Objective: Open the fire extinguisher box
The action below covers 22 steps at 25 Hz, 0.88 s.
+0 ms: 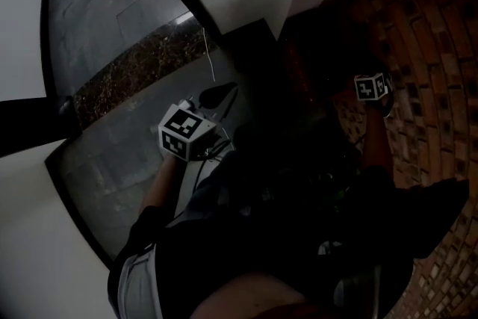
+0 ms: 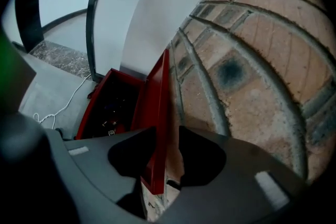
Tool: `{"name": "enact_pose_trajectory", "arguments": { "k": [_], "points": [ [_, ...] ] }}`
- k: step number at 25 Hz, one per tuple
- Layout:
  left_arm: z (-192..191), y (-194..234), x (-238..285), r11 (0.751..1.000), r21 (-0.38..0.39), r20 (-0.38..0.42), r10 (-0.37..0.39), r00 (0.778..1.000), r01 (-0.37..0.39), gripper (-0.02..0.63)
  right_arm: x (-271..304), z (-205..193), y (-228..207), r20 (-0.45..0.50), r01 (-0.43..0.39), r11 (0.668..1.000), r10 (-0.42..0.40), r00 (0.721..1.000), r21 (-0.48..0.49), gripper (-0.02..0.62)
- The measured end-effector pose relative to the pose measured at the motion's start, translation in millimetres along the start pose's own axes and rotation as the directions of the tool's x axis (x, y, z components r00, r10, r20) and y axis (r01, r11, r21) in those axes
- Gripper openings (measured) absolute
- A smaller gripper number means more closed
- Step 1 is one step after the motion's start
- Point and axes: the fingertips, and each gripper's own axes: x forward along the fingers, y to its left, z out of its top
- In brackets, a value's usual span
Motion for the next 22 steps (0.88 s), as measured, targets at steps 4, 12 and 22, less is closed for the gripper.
{"name": "enact_pose_trajectory", "arguments": {
  "k": [4,12,22],
  "points": [
    [-7.2,2.8,-11.1,1.000,-0.018,0.010,0.014,1.000,-0.014,0.005,-12.0,0.4,-4.0,0.012,0.002,1.000,-0.003,1.000,0.027,0.124],
    [-1.2,3.7,-30.3,1.000,-0.010,0.065,0.020,0.998,-0.019,0.005,-35.1,18.0,5.1,0.052,-0.013,0.999,0.012,0.999,0.034,0.104],
    [-7.8,20.6,-76.0,0.996,-0.048,0.133,0.085,0.988,-0.079,0.005,-50.1,37.1,61.4,0.081,-0.212,0.977,0.208,0.975,0.035,0.000]
  ]
}}
